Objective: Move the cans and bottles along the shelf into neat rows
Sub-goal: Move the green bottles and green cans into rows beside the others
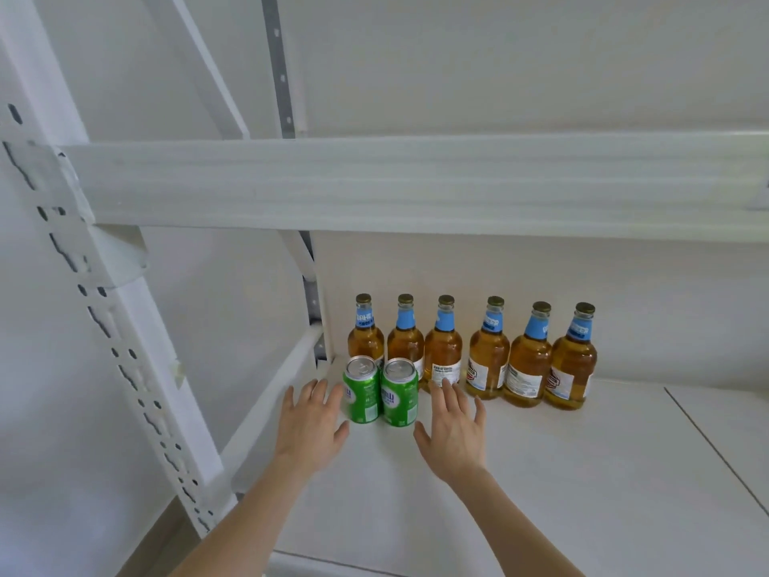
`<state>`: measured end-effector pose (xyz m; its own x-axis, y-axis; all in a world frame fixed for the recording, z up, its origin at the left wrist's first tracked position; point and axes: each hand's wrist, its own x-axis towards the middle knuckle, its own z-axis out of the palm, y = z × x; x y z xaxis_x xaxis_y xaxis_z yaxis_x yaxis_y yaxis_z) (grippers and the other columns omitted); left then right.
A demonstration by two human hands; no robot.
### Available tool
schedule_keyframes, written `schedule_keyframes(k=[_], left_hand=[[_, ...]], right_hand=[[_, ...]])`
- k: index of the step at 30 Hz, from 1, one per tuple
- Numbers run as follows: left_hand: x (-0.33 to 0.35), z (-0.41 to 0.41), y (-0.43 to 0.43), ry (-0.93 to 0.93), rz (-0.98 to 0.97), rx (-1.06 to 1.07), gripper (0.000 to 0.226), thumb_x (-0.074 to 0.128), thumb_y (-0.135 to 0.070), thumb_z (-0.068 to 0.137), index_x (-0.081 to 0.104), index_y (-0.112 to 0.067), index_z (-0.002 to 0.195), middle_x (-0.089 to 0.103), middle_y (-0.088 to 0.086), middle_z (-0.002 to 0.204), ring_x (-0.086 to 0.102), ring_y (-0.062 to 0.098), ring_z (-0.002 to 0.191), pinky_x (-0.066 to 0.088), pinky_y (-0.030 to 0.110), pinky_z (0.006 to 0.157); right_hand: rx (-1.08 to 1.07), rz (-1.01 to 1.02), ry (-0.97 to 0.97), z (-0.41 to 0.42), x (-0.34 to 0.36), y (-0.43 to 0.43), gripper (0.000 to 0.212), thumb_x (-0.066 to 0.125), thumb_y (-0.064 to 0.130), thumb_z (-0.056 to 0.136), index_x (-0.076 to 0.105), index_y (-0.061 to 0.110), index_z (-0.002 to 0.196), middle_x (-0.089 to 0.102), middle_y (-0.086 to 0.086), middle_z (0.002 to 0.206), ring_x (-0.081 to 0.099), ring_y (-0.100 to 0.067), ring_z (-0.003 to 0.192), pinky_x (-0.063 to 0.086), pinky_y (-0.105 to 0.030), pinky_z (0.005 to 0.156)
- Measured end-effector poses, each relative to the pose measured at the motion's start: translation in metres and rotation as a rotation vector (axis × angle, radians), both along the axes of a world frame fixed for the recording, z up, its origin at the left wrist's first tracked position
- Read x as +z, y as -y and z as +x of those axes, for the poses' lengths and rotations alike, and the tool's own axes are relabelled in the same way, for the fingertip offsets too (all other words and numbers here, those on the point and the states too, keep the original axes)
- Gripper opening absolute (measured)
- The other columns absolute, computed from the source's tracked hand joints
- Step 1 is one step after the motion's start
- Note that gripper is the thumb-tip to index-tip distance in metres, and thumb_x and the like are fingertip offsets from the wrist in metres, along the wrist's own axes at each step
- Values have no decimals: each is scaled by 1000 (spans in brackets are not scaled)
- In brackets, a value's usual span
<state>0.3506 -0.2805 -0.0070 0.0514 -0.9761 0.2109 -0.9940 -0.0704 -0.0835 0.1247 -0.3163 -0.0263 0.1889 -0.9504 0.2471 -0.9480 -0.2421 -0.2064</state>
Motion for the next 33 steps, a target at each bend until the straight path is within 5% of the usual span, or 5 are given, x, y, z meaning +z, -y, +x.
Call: schedule_keyframes(k=[9,16,23,27,33], left_hand=[[-1,20,61,-142,19,-93,78,52,-62,84,24,-27,148,46,-3,146,43,21,132,32,48,112],[-21,18,89,-904,204,-126,81,83,-46,63,41,-33,131,62,-11,125,60,9,106,50,28,89],[-37,17,102,-1247,244,-61,86,93,-29,45,54,-32,121,68,-9,113,64,13,106,54,39,95],[-42,17,98,-1320,245,-78,87,92,-26,41,55,-34,119,70,-8,112,66,13,105,55,41,93],[-47,14,80,-1333,228,-82,80,92,-30,41,55,-39,112,70,-13,106,65,7,100,55,28,84]], right_hand=[[-85,-4,86,32,1,38,77,43,62,90,20,21,152,29,0,158,26,-22,145,18,-49,117],[-15,177,416,43,3,59,72,62,58,81,30,31,141,55,10,135,53,-17,123,43,-37,103],[18,309,911,43,-4,64,60,82,30,74,45,30,123,62,18,111,60,-4,105,49,-12,79],[-24,264,895,43,-2,63,55,83,33,72,46,32,113,61,23,102,59,5,93,47,-7,67],[-12,199,761,44,-3,59,61,82,37,68,46,37,117,61,20,107,60,-4,99,53,-20,83]])
